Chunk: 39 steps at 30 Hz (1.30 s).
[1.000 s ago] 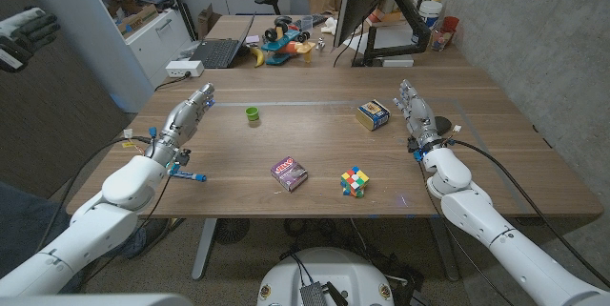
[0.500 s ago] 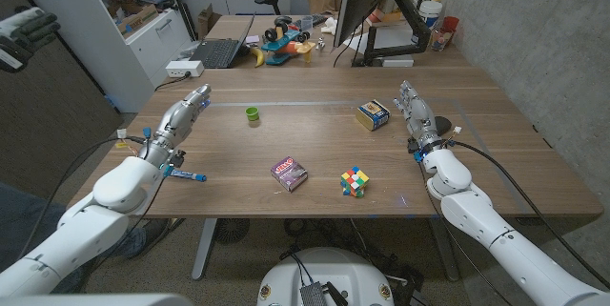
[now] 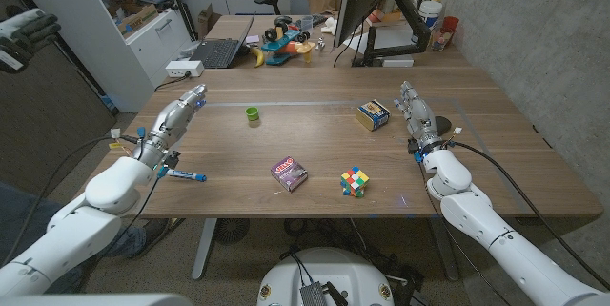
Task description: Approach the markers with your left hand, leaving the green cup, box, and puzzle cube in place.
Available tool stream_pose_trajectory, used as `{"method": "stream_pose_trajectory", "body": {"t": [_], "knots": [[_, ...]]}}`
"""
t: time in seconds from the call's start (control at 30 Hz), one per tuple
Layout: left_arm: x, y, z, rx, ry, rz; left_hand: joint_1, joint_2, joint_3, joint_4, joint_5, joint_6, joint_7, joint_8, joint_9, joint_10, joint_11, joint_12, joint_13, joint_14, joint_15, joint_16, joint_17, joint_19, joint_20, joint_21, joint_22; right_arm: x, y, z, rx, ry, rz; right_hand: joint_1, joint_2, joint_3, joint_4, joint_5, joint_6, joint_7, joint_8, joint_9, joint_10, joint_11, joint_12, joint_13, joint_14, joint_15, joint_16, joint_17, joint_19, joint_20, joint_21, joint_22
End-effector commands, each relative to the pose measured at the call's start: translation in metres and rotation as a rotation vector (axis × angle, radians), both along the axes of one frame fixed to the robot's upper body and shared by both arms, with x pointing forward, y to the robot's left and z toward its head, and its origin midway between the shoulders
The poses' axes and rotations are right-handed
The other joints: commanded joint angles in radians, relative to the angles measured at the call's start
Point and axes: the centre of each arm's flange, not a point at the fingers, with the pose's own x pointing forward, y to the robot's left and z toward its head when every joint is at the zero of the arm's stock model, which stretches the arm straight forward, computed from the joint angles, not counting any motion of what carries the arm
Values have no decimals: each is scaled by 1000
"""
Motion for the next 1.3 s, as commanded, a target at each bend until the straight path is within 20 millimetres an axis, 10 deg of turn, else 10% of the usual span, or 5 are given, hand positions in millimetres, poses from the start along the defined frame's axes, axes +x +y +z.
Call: {"method": "stream_pose_trajectory", "body": {"t": [0.03,1.3], "knots": [[-11,6,2,24,-15,17,12,0,-1,-6,-1,5,8,6,5,5,0,3,2,5,1,2,3,1,-2,-2,5,0,1,-1,4,0,-2,8,8,2,-8,4,8,-1,9,1,6,5,-1,5,4,1,0,2,0,2,2,4],[-40,18,-9,67,-18,84,23,3,0,-15,-5,11,-2,3,5,8,-9,1,2,9,-7,0,3,-2,10,-5,5,-1,-2,-8,14,10,1,25,21,9,-15,1,10,-4,7,1,8,5,-4,5,6,1,-3,1,0,3,3,4]]}}
